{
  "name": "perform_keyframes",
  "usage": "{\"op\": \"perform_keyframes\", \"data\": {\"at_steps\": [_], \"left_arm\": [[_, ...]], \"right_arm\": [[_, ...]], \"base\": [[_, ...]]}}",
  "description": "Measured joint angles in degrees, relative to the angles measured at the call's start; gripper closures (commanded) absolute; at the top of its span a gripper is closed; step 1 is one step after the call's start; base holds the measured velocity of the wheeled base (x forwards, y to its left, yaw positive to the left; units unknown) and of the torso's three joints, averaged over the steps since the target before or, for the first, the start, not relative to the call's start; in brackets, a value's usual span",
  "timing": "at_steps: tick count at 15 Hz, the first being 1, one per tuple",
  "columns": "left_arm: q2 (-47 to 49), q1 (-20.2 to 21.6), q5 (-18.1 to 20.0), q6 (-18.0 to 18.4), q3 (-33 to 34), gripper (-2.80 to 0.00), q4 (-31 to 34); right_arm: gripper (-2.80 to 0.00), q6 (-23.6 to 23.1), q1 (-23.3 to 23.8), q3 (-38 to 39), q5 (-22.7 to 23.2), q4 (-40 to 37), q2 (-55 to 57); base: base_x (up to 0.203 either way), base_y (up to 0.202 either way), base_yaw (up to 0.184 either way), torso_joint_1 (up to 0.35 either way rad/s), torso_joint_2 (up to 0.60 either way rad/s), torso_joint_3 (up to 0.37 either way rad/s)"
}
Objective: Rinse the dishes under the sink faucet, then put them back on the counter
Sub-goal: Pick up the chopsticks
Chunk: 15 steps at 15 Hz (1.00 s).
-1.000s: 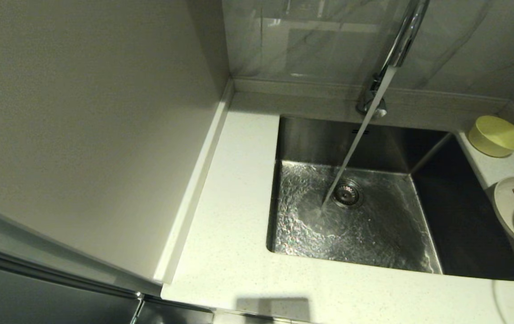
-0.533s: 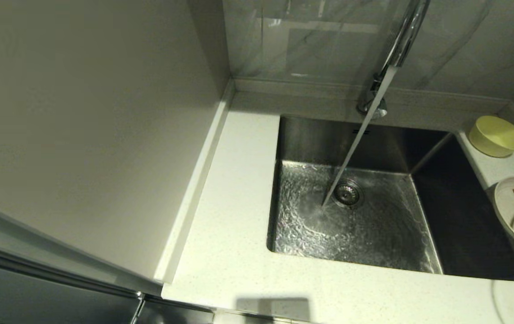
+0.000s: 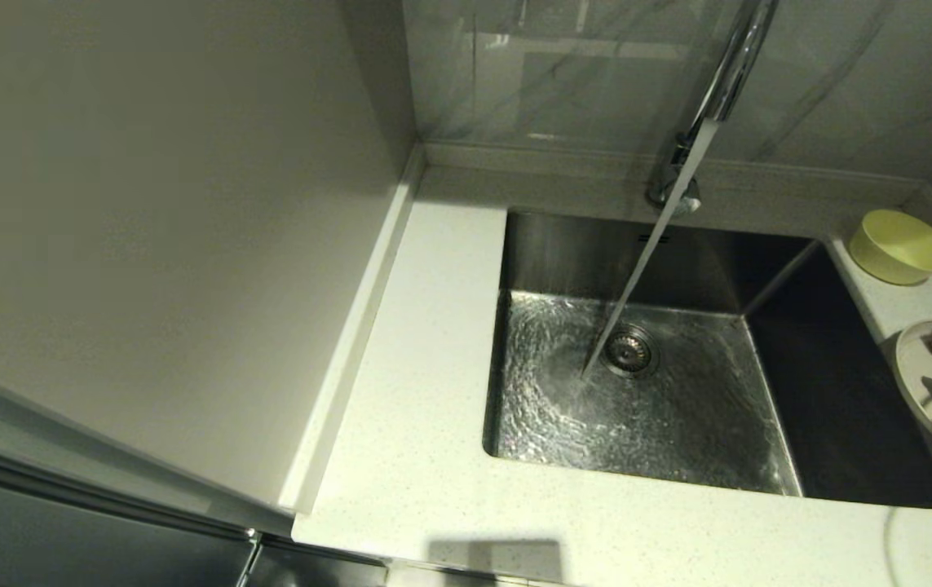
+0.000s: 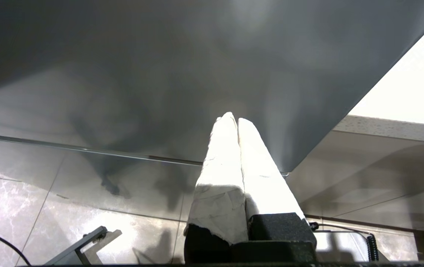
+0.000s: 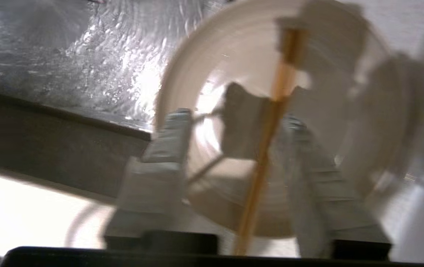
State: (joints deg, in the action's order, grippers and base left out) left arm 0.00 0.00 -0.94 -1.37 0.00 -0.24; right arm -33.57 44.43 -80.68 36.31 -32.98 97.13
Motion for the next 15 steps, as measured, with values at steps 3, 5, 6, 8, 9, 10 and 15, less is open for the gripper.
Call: {"op": "perform_keyframes", "data": {"at_steps": [3,5,6,8,9,10,15], "left_arm": [[0.0,0.0,0.0,-0.01,0.0,0.0,0.0],[0.0,0.0,0.01,-0.01,0.0,0.0,0.0],[0.0,0.0,0.0,-0.01,0.0,0.0,0.0],[0.0,0.0,0.0,-0.01,0.0,0.0,0.02],[0.0,0.0,0.0,0.0,0.0,0.0,0.0],[0.0,0.0,-0.02,-0.03,0.0,0.0,0.0],[0.0,0.0,0.01,-0.01,0.0,0.0,0.02]], "right_arm": [[-2.8,-0.26,-0.01,0.37,-4.13,0.57,0.1],[-2.8,-0.24,0.06,0.85,-4.79,0.48,0.57],[-2.8,-0.23,0.08,1.25,-5.68,0.46,0.92],[-2.8,-0.11,0.14,2.12,-7.13,0.46,1.9],[-2.8,-0.13,0.14,2.54,-7.7,0.49,2.48],[-2.8,-0.18,0.14,2.82,-8.76,0.49,3.15],[-2.8,-0.41,0.06,3.01,-10.38,0.15,5.86]], "base": [[0.0,0.0,0.0,0.0,0.0,0.0],[0.0,0.0,0.0,0.0,0.0,0.0],[0.0,0.0,0.0,0.0,0.0,0.0],[0.0,0.0,0.0,0.0,0.0,0.0],[0.0,0.0,0.0,0.0,0.0,0.0],[0.0,0.0,0.0,0.0,0.0,0.0],[0.0,0.0,0.0,0.0,0.0,0.0]]}}
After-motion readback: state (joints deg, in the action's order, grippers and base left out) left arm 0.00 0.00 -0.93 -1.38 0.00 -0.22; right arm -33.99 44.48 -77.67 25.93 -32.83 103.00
